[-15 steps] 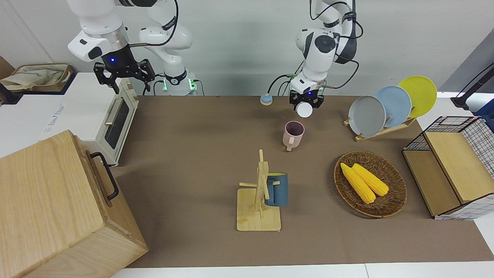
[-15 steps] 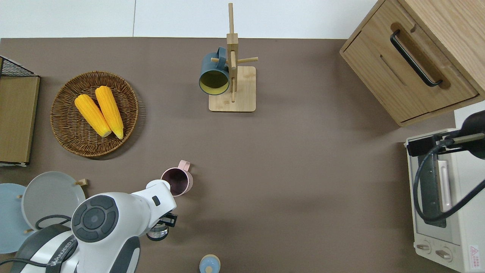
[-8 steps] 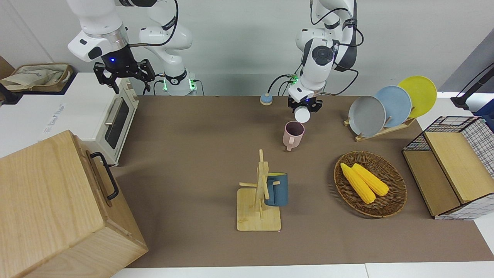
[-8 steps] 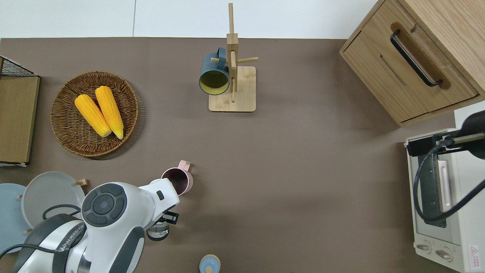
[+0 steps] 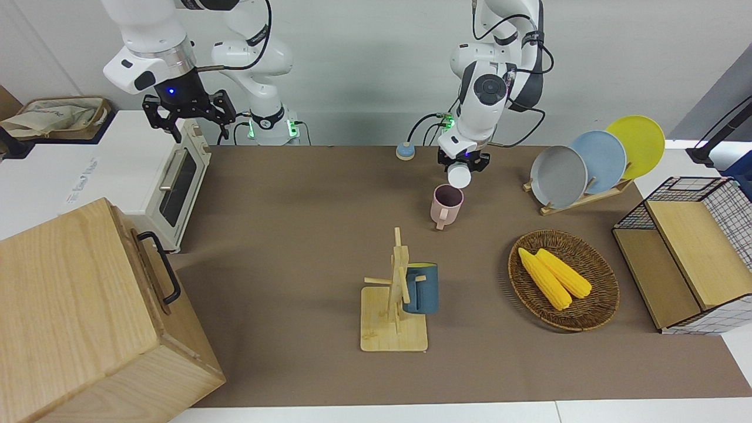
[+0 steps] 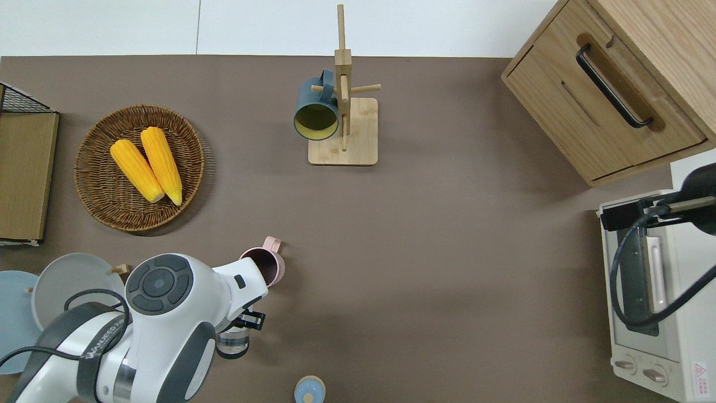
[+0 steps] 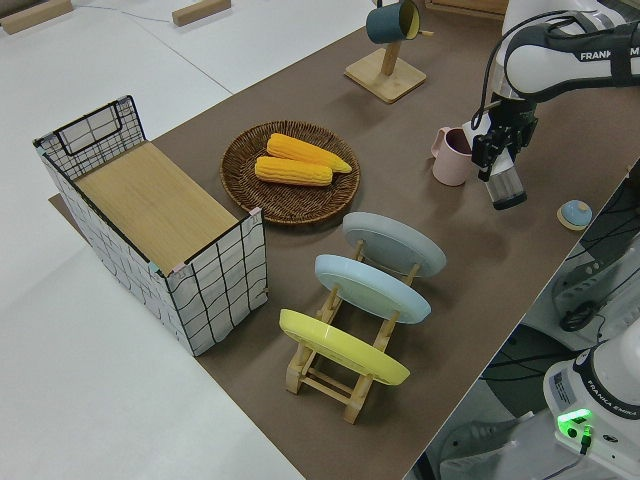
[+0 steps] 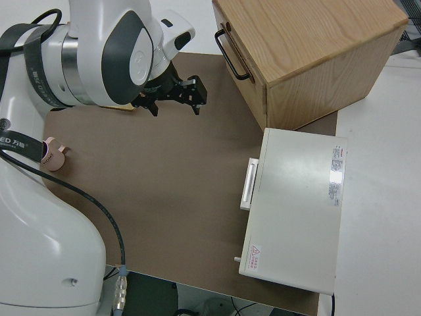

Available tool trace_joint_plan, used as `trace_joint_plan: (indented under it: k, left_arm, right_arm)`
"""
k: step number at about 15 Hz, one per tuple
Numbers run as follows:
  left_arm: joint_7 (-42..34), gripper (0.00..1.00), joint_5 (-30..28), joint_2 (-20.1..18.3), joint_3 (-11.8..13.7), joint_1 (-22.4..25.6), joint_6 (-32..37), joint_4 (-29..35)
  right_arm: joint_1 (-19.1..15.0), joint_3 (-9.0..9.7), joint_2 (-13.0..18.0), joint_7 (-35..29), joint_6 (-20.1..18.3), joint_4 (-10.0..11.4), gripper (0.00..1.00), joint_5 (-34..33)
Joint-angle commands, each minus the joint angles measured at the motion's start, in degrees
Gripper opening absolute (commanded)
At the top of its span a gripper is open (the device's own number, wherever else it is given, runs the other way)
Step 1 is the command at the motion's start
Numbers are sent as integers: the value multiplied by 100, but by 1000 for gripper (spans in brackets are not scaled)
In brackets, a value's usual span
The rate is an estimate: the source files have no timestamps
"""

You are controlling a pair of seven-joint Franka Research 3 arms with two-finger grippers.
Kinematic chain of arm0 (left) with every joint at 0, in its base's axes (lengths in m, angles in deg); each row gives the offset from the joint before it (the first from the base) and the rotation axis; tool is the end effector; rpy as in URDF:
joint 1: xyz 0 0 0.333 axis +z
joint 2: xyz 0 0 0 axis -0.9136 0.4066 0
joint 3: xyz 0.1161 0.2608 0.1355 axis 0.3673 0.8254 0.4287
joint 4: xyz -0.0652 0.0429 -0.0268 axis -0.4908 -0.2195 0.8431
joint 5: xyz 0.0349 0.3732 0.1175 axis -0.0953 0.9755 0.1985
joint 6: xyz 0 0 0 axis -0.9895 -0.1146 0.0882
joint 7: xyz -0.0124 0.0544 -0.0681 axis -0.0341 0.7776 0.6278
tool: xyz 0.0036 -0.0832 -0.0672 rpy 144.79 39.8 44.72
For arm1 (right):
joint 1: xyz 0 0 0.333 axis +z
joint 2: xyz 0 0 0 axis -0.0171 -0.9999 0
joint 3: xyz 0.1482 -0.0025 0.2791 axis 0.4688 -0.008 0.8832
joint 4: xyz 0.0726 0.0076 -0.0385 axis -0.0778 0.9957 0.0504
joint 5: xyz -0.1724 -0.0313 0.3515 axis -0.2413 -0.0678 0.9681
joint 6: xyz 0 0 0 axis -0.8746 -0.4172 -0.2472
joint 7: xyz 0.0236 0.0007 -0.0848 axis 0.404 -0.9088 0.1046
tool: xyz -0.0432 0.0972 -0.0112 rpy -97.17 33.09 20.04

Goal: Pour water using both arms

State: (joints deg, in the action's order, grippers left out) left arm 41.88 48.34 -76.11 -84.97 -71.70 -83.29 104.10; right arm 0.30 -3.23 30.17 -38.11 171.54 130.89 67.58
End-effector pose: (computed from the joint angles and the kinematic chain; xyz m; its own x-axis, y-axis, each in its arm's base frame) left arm 0.4110 -0.1717 0.3863 0.9263 -0.2976 -0.2311 -0.2998 -0.9536 0.0266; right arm 0.5340 0.0189 0.6479 0.9936 0.1105 -0.0252 0.1111 -0.9935 0.0234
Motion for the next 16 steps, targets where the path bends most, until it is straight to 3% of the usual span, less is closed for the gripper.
trace_joint_plan:
  k: [1, 16]
  left_arm:
    - [239, 0, 408, 279, 19, -37, 591, -489]
    - [257, 0, 497, 447, 20, -55, 759, -629]
  right_arm:
    - [-29, -3, 105, 116, 14, 116, 994, 28]
    - [-29, -3, 105, 116, 14, 116, 994, 28]
